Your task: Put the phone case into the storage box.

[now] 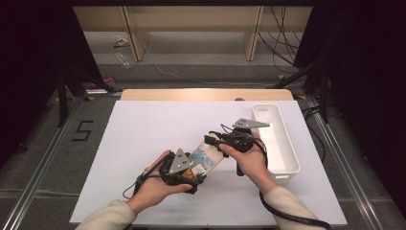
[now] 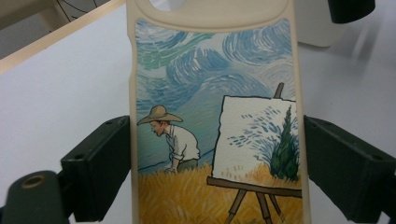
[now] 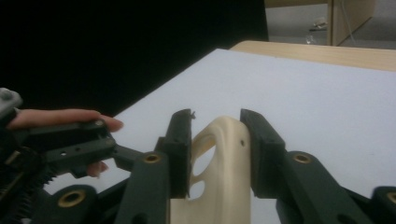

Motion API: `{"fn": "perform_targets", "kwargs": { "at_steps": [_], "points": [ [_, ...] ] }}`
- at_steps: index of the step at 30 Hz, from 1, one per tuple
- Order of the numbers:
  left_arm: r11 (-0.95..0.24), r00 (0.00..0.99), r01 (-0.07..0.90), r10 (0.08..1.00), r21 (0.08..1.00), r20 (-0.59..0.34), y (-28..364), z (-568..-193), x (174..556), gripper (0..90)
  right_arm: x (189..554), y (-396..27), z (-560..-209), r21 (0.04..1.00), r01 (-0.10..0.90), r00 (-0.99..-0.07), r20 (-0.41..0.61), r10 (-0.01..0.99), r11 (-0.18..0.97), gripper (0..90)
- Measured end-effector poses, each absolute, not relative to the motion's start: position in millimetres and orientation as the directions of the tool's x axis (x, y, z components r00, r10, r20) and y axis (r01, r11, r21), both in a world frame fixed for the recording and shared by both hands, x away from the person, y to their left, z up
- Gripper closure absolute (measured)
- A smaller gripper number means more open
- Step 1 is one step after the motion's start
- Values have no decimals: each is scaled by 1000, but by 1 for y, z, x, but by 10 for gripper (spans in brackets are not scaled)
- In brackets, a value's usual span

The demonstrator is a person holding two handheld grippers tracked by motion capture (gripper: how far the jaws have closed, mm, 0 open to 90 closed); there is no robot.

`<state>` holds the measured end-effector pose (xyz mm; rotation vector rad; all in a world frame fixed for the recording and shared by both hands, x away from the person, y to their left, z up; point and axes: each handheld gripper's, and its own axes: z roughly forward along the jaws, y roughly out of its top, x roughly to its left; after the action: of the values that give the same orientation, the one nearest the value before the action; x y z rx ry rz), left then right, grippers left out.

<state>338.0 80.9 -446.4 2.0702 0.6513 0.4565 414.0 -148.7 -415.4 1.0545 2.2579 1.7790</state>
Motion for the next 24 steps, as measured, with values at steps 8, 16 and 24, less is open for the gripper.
{"fn": "perform_targets", "kwargs": {
  "at_steps": [8, 16, 24],
  "points": [
    [-448, 779, 254, 620, 857, 93, 83, -443, 339, 520, 409, -147, -408, 904, 418, -797, 314, 515, 95, 798],
    [-369, 769, 242, 637, 898, 55, 90, -436, 341, 393, 398, -140, -389, 917, 389, -816, 299, 494, 86, 800],
    [-359, 768, 256, 639, 897, 37, 93, -440, 345, 190, 399, -148, -381, 926, 363, -819, 265, 509, 101, 800]
  ]
}}
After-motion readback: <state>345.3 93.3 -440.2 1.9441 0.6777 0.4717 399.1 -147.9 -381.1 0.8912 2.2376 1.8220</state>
